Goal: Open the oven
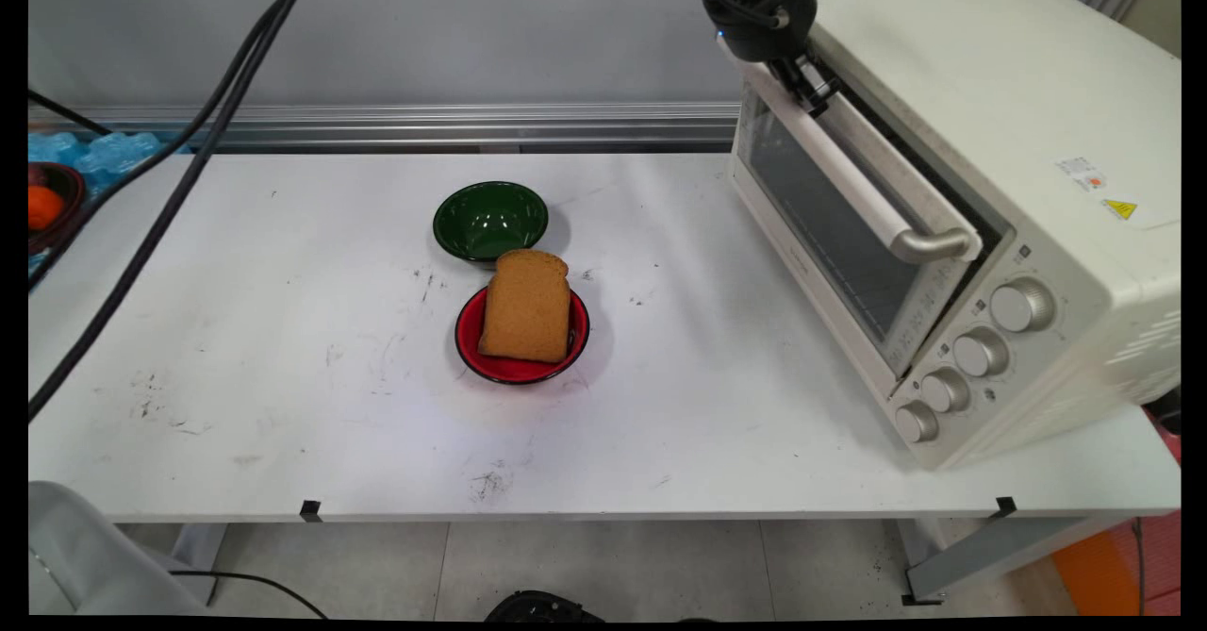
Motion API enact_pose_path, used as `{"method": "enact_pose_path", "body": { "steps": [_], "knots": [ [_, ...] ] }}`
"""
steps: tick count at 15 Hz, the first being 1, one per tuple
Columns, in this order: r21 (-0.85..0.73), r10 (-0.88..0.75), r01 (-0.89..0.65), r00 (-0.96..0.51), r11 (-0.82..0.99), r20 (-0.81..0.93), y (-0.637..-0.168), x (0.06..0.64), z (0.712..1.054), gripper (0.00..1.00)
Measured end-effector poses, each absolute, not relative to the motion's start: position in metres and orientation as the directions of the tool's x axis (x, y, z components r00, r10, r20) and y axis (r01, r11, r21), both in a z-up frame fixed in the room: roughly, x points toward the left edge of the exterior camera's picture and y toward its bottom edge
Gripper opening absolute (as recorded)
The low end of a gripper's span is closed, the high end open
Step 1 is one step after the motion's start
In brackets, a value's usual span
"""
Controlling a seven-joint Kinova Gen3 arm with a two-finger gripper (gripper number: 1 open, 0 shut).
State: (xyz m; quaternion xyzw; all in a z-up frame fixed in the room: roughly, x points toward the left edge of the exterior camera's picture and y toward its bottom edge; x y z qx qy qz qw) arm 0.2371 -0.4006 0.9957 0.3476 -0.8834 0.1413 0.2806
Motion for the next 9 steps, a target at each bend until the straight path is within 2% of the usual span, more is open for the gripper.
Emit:
{"method": "enact_pose_path", "body": {
  "steps": [9],
  "knots": [
    [-0.063,-0.546,-0.686,-0.628,0.724,0.554,-0.39,0.256,0.982,0.0]
  ]
}}
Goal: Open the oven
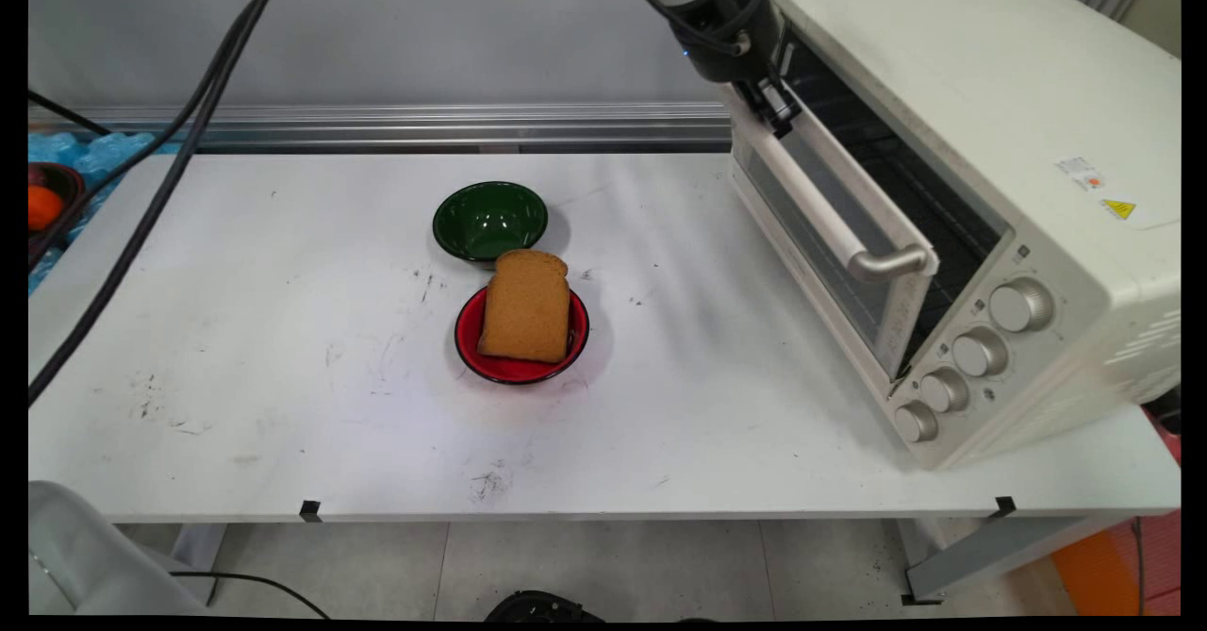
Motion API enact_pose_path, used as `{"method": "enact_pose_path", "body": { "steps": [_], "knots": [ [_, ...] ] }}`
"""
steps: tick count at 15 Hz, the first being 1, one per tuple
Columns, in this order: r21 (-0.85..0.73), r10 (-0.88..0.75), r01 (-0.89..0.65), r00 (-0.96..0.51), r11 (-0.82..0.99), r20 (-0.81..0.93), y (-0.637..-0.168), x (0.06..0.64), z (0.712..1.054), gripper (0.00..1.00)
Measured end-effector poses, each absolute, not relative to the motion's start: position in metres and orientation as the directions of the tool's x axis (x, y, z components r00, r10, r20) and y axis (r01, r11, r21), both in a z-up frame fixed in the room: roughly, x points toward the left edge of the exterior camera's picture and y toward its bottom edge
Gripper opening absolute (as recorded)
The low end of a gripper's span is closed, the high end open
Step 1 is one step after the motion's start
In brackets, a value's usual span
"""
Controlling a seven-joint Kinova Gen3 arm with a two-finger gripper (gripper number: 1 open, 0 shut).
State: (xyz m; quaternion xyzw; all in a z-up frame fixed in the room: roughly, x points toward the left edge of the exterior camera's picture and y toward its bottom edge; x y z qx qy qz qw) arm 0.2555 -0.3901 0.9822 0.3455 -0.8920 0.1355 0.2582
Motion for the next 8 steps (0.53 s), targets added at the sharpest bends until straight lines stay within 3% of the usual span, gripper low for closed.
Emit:
{"method": "enact_pose_path", "body": {
  "steps": [8],
  "knots": [
    [-0.063,-0.545,-0.669,-0.653,0.741,0.527,-0.38,0.266,0.968,0.0]
  ]
}}
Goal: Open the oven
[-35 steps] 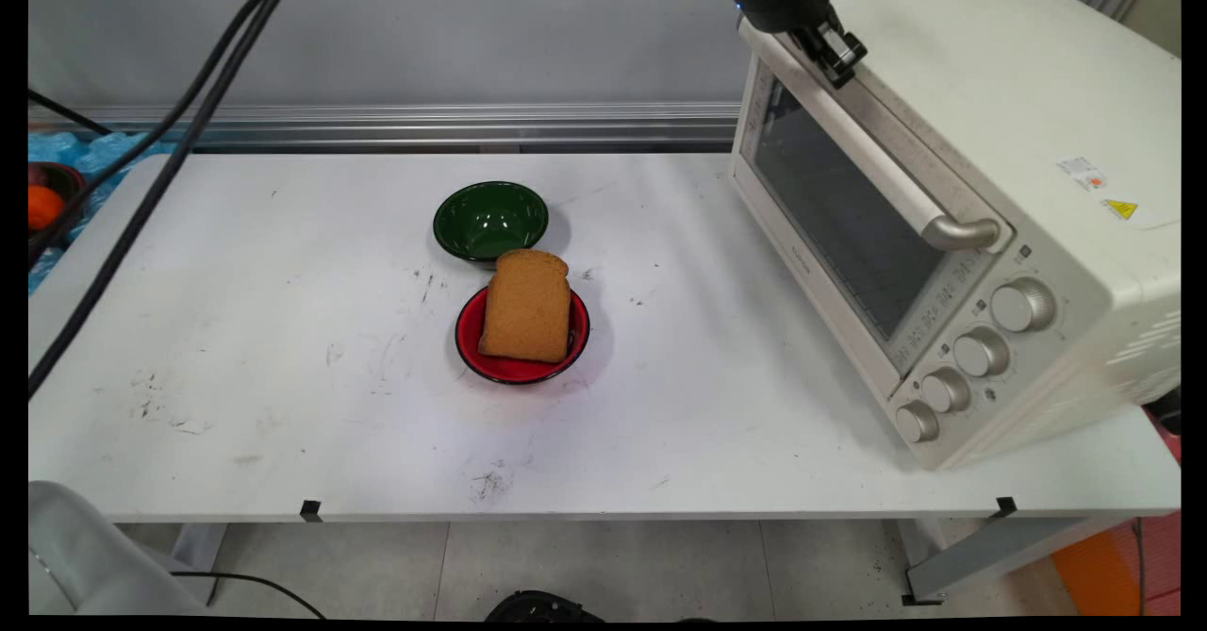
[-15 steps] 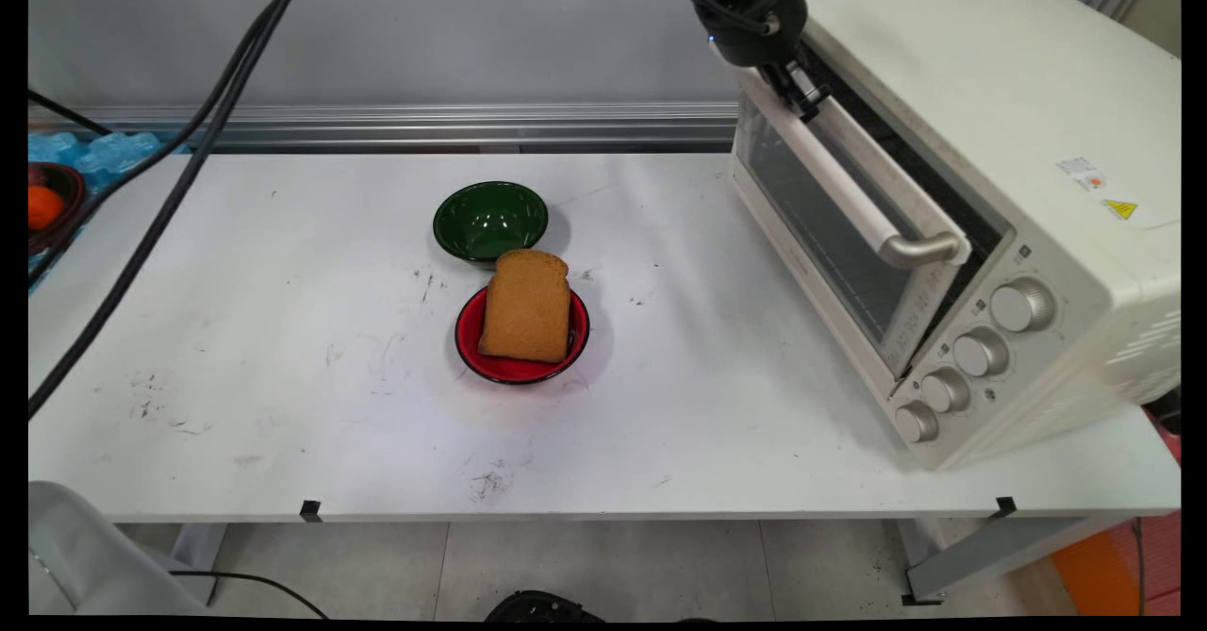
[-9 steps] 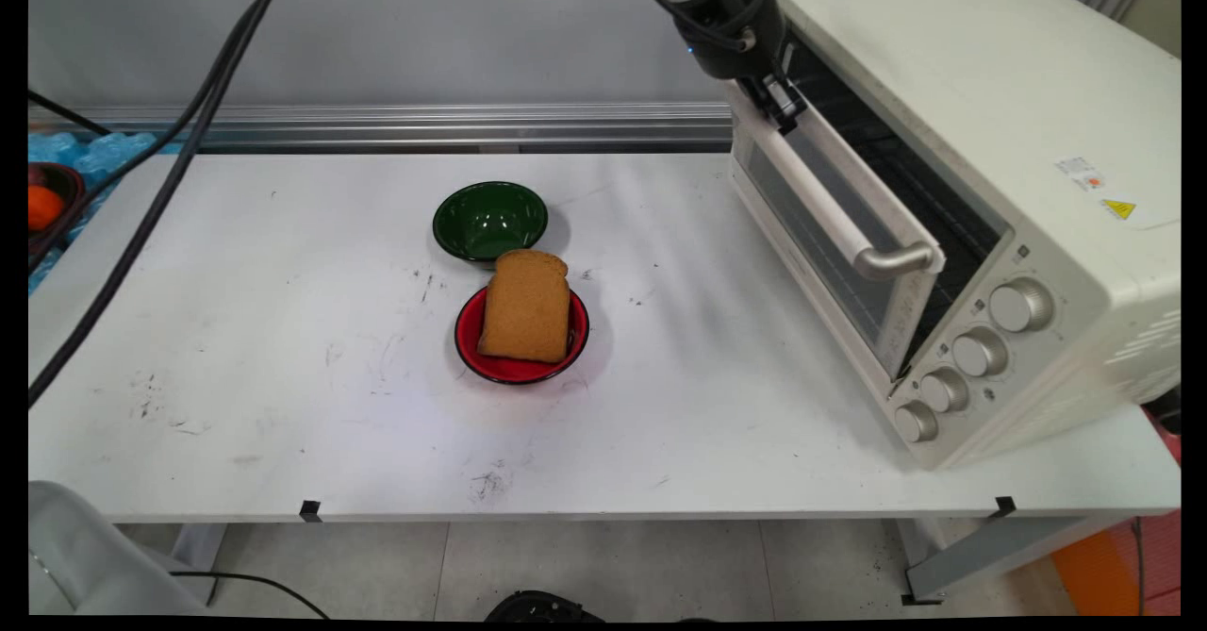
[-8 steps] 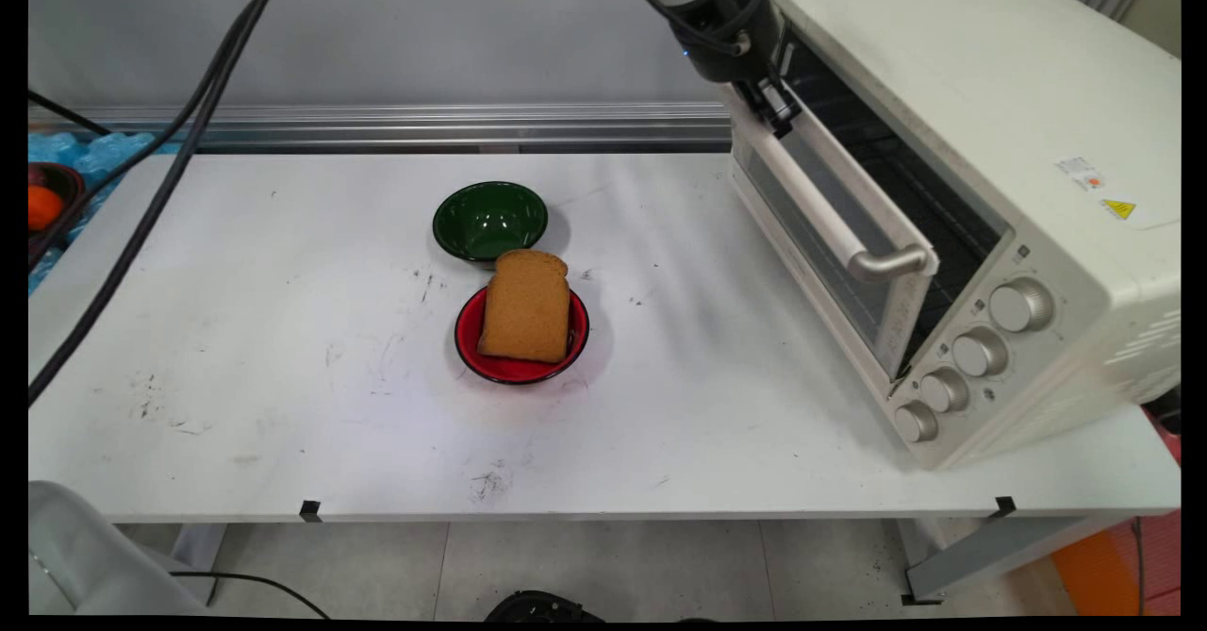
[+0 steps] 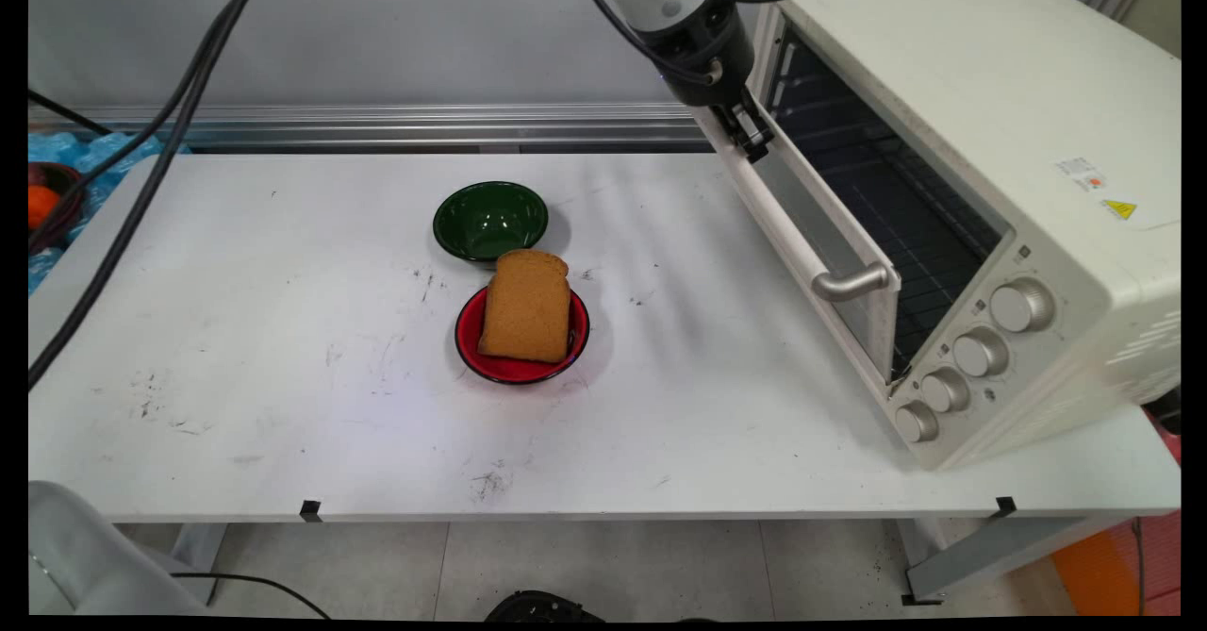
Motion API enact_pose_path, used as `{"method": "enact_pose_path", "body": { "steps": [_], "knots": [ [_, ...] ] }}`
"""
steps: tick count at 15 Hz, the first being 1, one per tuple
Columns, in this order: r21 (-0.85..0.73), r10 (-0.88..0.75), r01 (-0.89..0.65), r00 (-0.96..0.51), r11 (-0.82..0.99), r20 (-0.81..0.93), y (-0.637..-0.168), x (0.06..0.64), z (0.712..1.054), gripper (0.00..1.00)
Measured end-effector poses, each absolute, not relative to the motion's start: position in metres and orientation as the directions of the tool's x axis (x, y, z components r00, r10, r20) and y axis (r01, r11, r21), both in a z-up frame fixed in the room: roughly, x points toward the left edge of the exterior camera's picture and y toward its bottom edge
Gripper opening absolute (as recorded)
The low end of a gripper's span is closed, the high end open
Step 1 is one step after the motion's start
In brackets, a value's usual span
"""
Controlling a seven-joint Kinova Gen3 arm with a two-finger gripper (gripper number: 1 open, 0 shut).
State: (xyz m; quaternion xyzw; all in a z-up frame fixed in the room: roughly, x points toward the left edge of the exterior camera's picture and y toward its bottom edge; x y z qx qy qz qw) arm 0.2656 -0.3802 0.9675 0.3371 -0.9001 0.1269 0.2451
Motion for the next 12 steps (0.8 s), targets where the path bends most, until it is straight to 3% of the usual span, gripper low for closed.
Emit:
{"method": "enact_pose_path", "body": {
  "steps": [12],
  "knots": [
    [-0.063,-0.528,-0.645,-0.674,0.762,0.517,-0.376,0.286,0.941,0.0]
  ]
}}
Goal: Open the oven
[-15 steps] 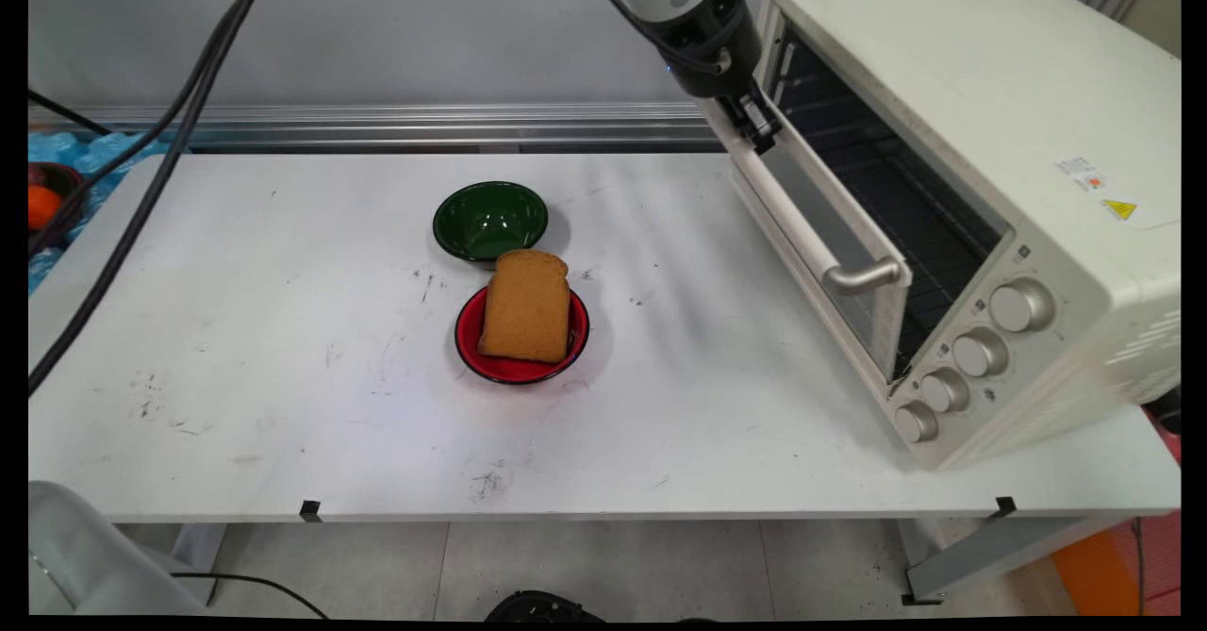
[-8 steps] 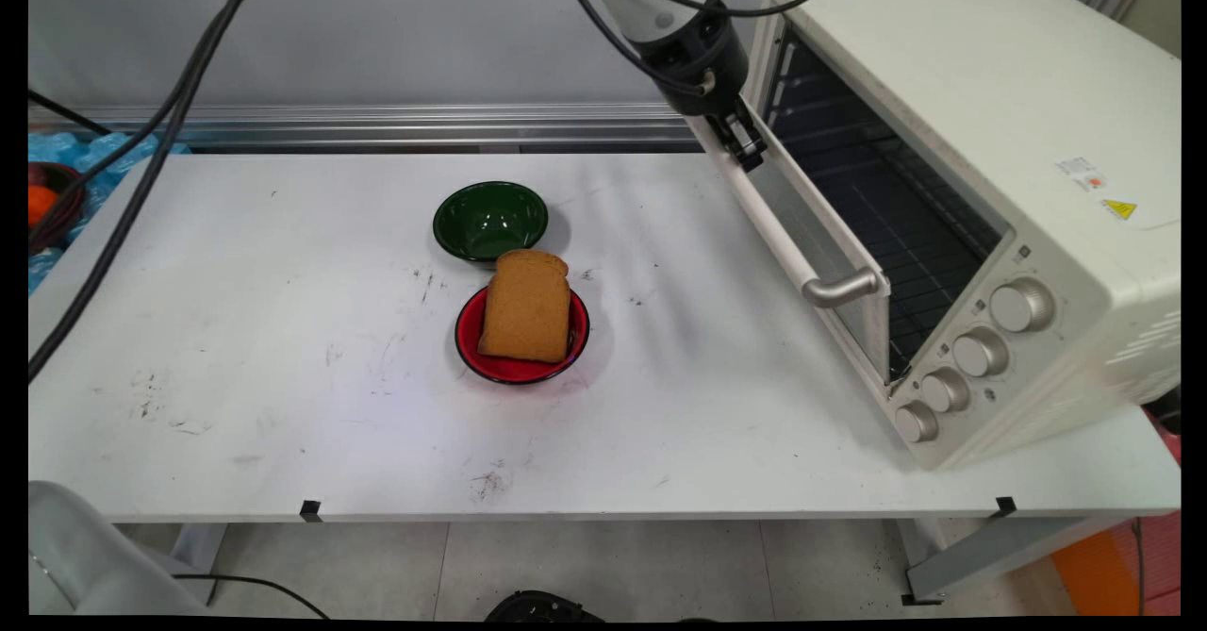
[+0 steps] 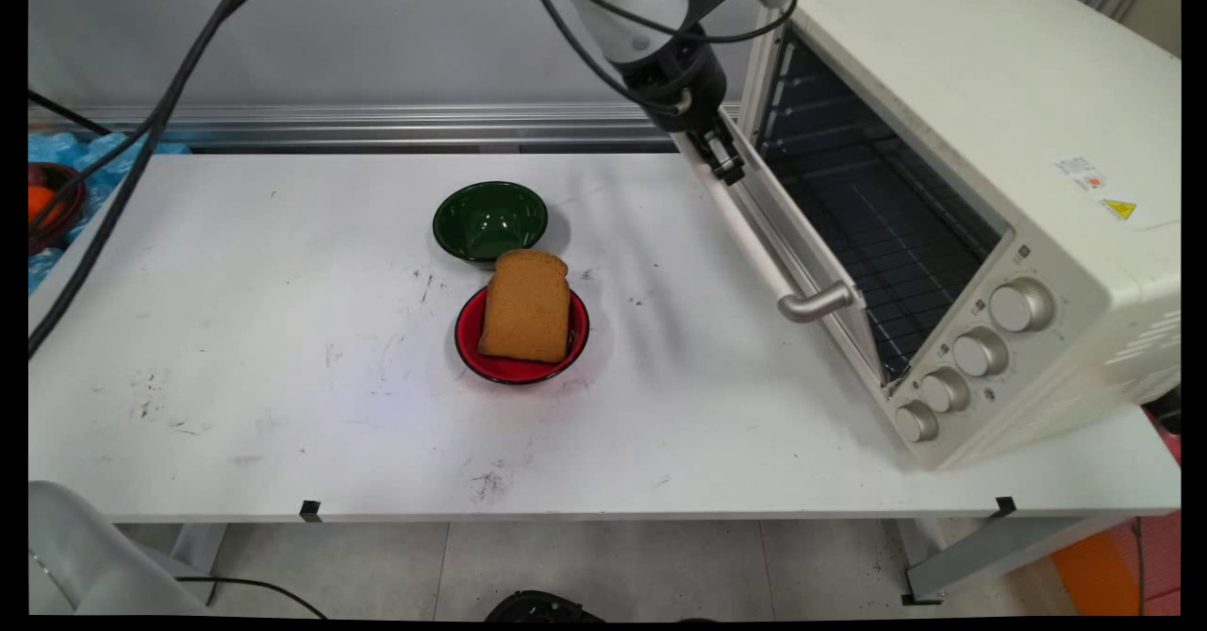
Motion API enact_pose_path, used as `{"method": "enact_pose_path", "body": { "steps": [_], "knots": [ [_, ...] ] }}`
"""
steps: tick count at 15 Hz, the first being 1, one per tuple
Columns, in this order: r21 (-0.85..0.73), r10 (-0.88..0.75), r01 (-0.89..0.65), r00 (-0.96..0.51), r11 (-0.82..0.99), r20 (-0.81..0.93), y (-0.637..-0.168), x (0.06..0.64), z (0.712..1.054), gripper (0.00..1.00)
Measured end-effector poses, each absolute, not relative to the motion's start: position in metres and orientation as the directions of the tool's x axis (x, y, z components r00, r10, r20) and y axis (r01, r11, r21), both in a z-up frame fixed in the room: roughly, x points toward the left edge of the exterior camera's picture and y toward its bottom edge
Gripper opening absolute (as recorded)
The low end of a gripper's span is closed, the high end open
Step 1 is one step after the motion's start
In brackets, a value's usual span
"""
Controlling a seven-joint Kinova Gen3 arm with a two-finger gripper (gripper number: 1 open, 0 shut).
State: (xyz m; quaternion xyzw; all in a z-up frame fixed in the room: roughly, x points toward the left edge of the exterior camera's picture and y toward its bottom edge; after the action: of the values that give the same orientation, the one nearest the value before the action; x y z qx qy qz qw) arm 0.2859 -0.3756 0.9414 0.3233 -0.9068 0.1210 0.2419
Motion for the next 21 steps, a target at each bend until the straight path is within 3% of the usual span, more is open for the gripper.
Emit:
{"method": "enact_pose_path", "body": {
  "steps": [21],
  "knots": [
    [0.006,-0.499,-0.602,-0.657,0.799,0.565,-0.35,0.363,0.864,0.0]
  ]
}}
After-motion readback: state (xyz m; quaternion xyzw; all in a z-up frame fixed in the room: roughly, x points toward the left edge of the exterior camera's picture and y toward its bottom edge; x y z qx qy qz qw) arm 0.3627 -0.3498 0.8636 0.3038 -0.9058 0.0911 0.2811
